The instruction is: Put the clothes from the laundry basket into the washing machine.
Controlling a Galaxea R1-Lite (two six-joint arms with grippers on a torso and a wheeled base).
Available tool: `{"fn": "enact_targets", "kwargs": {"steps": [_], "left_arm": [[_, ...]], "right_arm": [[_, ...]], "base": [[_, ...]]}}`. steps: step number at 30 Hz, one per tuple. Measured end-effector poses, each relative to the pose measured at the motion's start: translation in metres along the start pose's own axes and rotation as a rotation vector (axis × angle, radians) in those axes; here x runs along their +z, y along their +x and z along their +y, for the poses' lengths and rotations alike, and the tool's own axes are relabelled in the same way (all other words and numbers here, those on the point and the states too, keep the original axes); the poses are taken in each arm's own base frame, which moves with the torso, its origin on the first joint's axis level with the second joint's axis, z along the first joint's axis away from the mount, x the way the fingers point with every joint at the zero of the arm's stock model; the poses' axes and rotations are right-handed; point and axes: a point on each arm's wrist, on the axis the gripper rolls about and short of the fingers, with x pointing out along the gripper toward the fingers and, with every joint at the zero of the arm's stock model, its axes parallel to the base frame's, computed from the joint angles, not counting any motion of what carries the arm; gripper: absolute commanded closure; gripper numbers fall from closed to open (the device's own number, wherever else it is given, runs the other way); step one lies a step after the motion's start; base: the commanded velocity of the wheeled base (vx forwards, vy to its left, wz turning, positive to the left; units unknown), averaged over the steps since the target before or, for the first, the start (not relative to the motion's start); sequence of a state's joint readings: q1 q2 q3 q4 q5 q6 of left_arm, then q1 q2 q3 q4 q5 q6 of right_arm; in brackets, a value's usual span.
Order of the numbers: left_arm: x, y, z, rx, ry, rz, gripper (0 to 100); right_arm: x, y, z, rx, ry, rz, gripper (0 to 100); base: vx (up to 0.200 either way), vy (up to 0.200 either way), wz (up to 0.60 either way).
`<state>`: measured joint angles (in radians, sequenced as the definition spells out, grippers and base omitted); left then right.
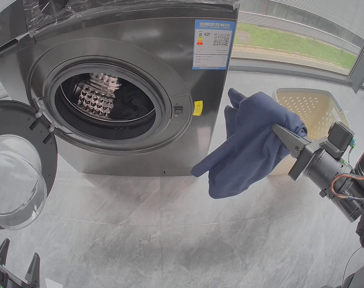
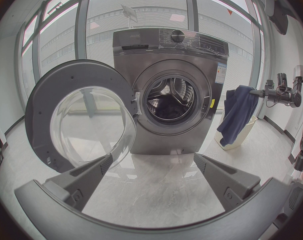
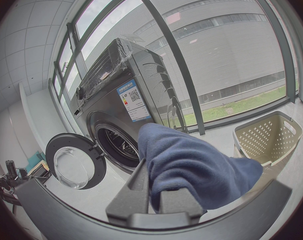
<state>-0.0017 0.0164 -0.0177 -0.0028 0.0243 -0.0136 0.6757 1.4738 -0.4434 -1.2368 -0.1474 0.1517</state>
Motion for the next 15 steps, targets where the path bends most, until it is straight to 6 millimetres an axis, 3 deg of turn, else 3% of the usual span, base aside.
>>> {"fn": "enact_targets", "kwargs": {"steps": [10, 15], "left_arm": [[0.0, 0.0, 0.0, 0.002, 0.002, -0.001, 0], [0.0, 0.0, 0.0, 0.0, 0.0, 0.0, 0]], "right_arm": [[-0.0002, 0.0001, 0.0, 0.0, 0.0, 0.001, 100], [-0.0002, 0.0001, 0.0, 0.001, 0.0, 0.001, 100]], "base": [[-0.02, 0.0, 0.0], [0.0, 0.2, 0.0]]}}
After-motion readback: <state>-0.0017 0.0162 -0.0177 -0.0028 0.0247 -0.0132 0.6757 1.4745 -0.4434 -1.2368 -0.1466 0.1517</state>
